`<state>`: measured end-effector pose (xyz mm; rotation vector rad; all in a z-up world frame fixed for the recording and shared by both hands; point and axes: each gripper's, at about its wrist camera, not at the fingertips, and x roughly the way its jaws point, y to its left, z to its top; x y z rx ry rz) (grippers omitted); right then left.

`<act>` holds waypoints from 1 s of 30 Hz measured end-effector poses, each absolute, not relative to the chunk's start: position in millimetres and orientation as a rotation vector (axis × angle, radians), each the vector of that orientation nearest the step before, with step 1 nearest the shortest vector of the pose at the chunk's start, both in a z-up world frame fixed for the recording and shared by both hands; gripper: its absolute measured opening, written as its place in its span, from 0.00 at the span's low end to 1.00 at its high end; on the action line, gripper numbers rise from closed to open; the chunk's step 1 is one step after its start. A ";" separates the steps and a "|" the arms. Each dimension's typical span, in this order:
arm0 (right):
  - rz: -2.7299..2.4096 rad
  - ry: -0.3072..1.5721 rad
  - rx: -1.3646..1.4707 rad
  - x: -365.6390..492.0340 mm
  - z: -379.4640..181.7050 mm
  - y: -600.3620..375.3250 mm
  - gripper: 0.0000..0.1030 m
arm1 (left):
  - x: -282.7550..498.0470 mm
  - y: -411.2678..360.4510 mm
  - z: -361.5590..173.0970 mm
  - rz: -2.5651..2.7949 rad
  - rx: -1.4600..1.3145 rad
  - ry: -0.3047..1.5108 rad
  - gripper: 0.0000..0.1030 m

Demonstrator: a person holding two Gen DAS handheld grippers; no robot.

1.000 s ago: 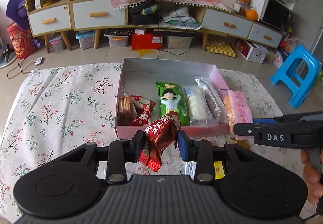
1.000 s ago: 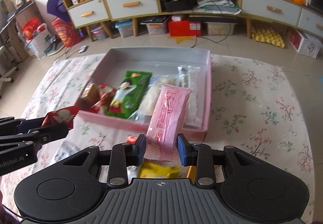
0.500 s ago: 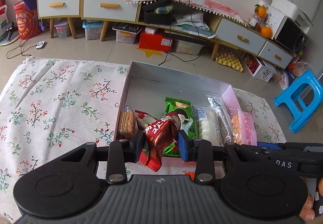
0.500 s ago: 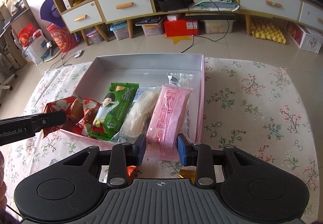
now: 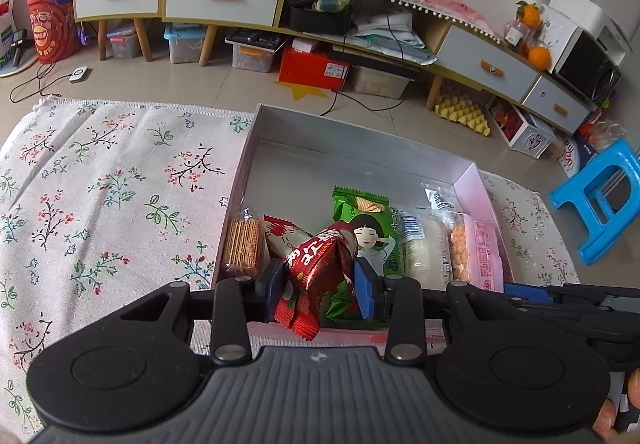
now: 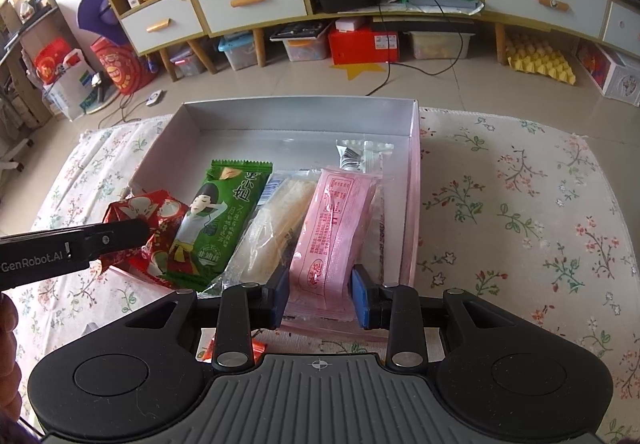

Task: Organize snacks
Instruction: 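Open both grippers to release the snacks in the box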

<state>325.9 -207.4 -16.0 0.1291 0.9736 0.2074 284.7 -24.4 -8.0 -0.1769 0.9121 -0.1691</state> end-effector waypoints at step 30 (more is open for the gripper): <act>0.156 0.931 0.220 313.1 -3.8 -221.1 0.45 | 273.5 -13.2 10.1 -0.186 -0.190 0.825 0.35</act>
